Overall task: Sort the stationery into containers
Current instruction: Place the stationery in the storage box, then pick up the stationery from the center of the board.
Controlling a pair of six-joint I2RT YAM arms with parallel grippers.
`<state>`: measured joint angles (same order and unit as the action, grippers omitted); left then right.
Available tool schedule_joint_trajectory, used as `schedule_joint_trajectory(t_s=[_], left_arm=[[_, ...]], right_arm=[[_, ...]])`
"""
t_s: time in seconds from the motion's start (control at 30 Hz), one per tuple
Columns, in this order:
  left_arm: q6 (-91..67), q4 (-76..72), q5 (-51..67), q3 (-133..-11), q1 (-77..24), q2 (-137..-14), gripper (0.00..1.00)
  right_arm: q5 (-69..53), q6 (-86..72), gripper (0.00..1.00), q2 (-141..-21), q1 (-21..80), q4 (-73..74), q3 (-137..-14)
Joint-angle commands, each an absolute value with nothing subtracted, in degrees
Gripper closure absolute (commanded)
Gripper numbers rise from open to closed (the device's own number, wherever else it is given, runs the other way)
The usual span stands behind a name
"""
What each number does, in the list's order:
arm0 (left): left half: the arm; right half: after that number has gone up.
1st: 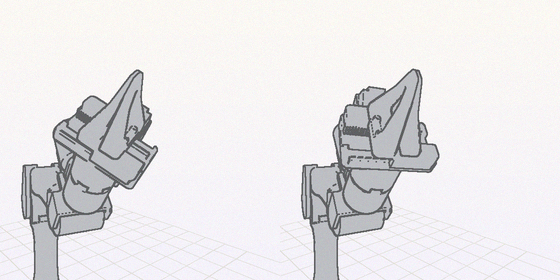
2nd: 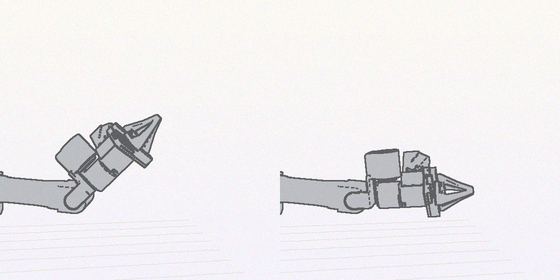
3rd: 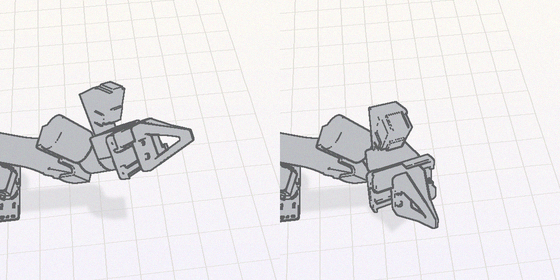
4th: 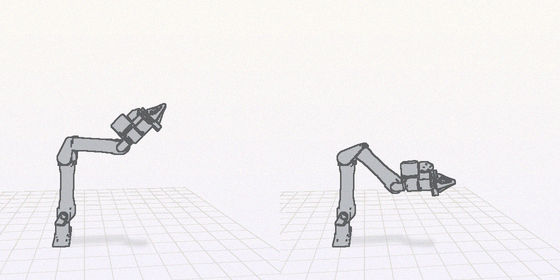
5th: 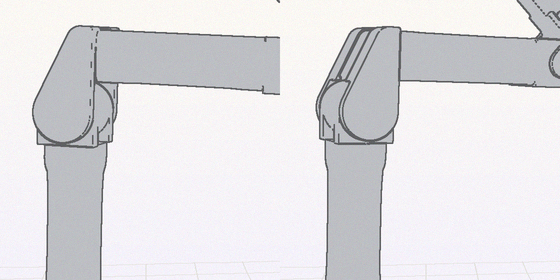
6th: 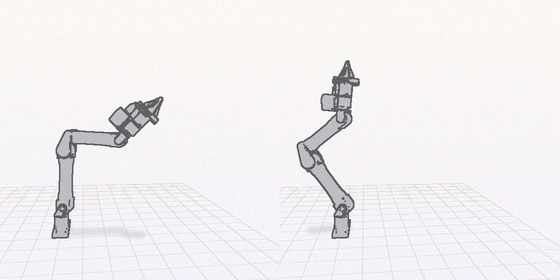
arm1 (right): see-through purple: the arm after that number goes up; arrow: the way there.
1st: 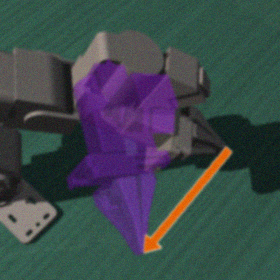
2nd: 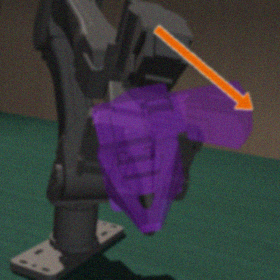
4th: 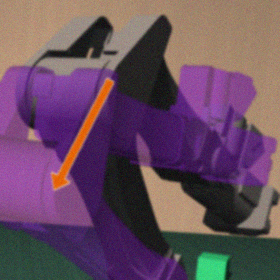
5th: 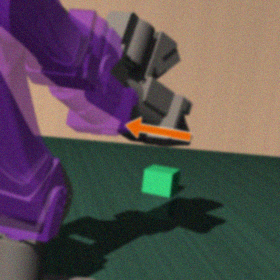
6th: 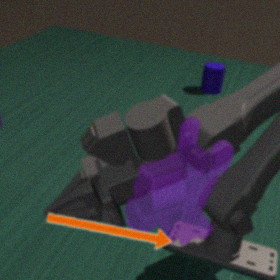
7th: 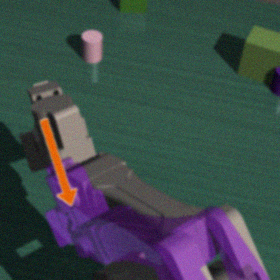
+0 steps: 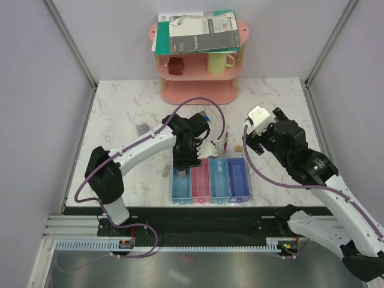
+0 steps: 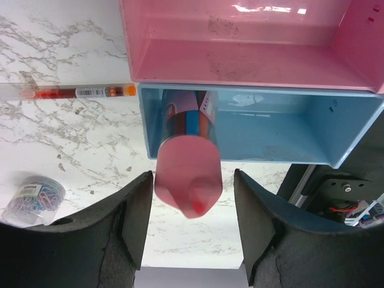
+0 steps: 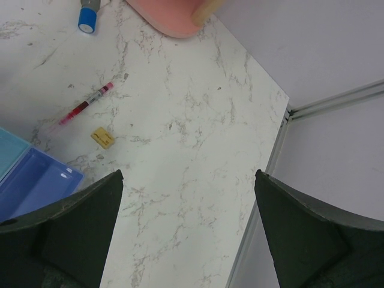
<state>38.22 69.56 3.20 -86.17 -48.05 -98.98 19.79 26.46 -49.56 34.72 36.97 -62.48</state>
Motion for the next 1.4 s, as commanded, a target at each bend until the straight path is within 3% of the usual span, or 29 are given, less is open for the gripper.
schedule_joint_trajectory(t_s=[0.0, 0.2, 0.4, 0.57, 0.73, 0.93, 1.2, 1.37], left_arm=[[37.53, 71.62, 4.82, -93.32, -48.43, -96.08, 0.36], [35.16, 76.54, 11.59, -103.08, -48.43, -93.08, 0.33], [35.07, 74.63, 13.80, -101.96, -48.43, -84.56, 0.32], [32.79, 68.14, 13.62, -100.90, -47.81, -79.11, 0.35], [31.64, 60.39, 9.24, -99.23, -47.11, -75.85, 0.30], [33.75, 58.63, 4.22, -97.65, -45.71, -75.76, 0.28], [32.35, 55.99, 3.43, -95.27, -42.54, -76.81, 0.27], [28.66, 54.84, 8.94, -97.81, -34.91, -81.63, 0.24]], right_arm=[[19.78, 23.12, 0.02, -49.83, 34.28, 34.19, -62.32], [18.73, 20.49, 0.02, -52.11, 32.87, 30.77, -61.09], [12.75, 17.76, 0.02, -60.10, 28.22, 23.21, -60.99], [2.85, 14.07, 0.03, -74.95, 22.07, 19.07, -67.65], [-3.95, 15.82, 0.07, -89.18, 21.71, 16.44, -75.39], [-6.85, 18.19, 0.10, -106.66, 21.80, 22.84, -92.25], [-9.32, 18.37, 0.12, -115.48, 23.46, 19.08, -96.50], [-8.88, 18.02, 0.12, -117.69, 25.31, 15.39, -95.45]])
